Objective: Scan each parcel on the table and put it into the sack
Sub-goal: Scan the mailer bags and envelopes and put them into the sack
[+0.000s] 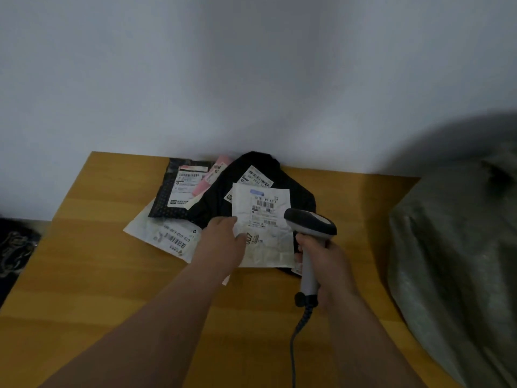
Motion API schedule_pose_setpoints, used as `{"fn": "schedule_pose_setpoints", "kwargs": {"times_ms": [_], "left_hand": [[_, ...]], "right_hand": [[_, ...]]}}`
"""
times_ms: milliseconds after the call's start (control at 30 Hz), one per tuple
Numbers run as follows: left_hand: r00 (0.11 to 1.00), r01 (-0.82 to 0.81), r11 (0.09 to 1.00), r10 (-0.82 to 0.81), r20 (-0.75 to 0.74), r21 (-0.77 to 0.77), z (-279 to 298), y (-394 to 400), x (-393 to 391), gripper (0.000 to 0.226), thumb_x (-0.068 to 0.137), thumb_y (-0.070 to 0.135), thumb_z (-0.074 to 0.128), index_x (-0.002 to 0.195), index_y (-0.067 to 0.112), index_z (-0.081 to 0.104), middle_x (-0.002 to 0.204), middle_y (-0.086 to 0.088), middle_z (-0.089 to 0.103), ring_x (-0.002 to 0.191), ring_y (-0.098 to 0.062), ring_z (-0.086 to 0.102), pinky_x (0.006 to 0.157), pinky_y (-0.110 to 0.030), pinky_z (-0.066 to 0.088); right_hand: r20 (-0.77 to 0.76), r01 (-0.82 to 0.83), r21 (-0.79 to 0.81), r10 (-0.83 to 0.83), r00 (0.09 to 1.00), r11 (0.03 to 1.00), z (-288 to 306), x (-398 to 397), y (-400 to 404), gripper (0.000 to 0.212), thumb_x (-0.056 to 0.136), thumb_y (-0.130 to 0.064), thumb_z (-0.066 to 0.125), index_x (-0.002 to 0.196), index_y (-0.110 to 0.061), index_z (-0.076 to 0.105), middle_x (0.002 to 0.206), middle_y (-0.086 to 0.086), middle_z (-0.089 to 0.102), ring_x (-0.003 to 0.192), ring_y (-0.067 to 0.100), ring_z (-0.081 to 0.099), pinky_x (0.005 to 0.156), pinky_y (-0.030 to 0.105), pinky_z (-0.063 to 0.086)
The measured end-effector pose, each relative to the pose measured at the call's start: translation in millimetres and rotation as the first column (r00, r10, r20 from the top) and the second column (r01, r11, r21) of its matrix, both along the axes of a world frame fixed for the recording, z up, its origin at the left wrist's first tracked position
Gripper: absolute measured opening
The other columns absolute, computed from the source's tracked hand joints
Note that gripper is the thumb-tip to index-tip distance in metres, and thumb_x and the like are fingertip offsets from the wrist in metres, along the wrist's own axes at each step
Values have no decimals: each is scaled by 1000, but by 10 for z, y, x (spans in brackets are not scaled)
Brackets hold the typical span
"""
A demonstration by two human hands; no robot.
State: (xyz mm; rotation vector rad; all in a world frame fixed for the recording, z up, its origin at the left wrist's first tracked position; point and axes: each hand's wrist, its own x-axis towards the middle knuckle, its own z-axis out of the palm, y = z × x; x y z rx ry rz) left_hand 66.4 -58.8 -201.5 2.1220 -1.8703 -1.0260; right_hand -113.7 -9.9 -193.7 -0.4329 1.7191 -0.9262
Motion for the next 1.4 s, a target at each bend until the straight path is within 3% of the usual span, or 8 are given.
{"fn": "schedule_pose_setpoints", "kwargs": {"times_ms": [167, 333, 500, 633, 867, 1100, 1267, 1400], "left_hand": [[992, -99, 995, 101, -81, 28, -133, -136, -47, 49, 95, 24, 58, 142, 17, 44, 138, -11, 43, 116, -26, 51, 97, -37, 44], [968, -224, 975, 223, -113, 10, -180, -168, -58, 58, 94, 19, 60, 147, 17, 36, 135, -7, 41, 117, -25, 50, 85, -29, 39], [948, -271, 963, 267, -174, 2, -182, -94, -58, 20, 96, 17, 55, 115, 17, 57, 98, 6, 61, 81, -13, 57, 58, -25, 42], [937, -300, 954, 290, -197, -24, -91, 53, -15, 9, 97, 15, 49, 100, 16, 57, 82, 4, 59, 71, -11, 55, 55, -27, 42], [881, -360, 932, 328, -342, -35, 180, 341, 162, 11, 97, 16, 51, 94, 24, 59, 88, 2, 65, 83, -19, 63, 77, -46, 56], [859, -366, 927, 307, -409, -75, 489, 691, 307, 13, 99, 17, 50, 98, 25, 60, 88, 6, 64, 79, -13, 61, 60, -30, 50], [840, -363, 928, 289, -459, -80, 627, 930, 413, 14, 98, 17, 50, 101, 25, 61, 92, 5, 67, 82, -14, 65, 67, -38, 57], [842, -351, 931, 267, -469, -99, 713, 1120, 457, 15, 100, 16, 48, 106, 24, 59, 94, 7, 64, 81, -7, 61, 54, -20, 43]], "right_hand": [[61, -5, 105, -2, 998, 994, -229, 14, -174, 37, 87, -34, 71, 117, -14, 63, 107, 2, 66, 92, 18, 59, 80, 39, 47], [91, -15, 150, 1, 996, 989, -358, 85, -229, 52, 88, -36, 71, 131, -12, 56, 117, 4, 60, 100, 24, 55, 85, 42, 44], [85, 13, 134, -24, 996, 991, -294, 89, -153, 52, 86, -37, 72, 131, -14, 59, 118, 4, 63, 102, 23, 59, 85, 42, 47], [71, 56, 74, -61, 996, 996, -140, 96, -17, 40, 89, -33, 70, 123, -13, 62, 110, 1, 66, 96, 17, 60, 81, 37, 46], [89, 33, -34, -30, 996, 999, 292, 191, 290, 16, 91, -27, 69, 93, -11, 68, 76, 7, 65, 70, 22, 62, 71, 40, 52], [83, -12, -120, 22, 996, 993, 641, 358, 662, 21, 90, -27, 69, 97, -8, 68, 78, 9, 65, 67, 22, 62, 69, 40, 52], [65, -40, -168, 52, 997, 985, 824, 476, 916, 20, 91, -28, 67, 99, -10, 68, 79, 9, 65, 70, 23, 63, 69, 39, 53], [54, -50, -201, 62, 997, 978, 928, 541, 1109, 19, 90, -26, 67, 99, -10, 67, 79, 10, 65, 69, 23, 62, 68, 39, 53]]}}
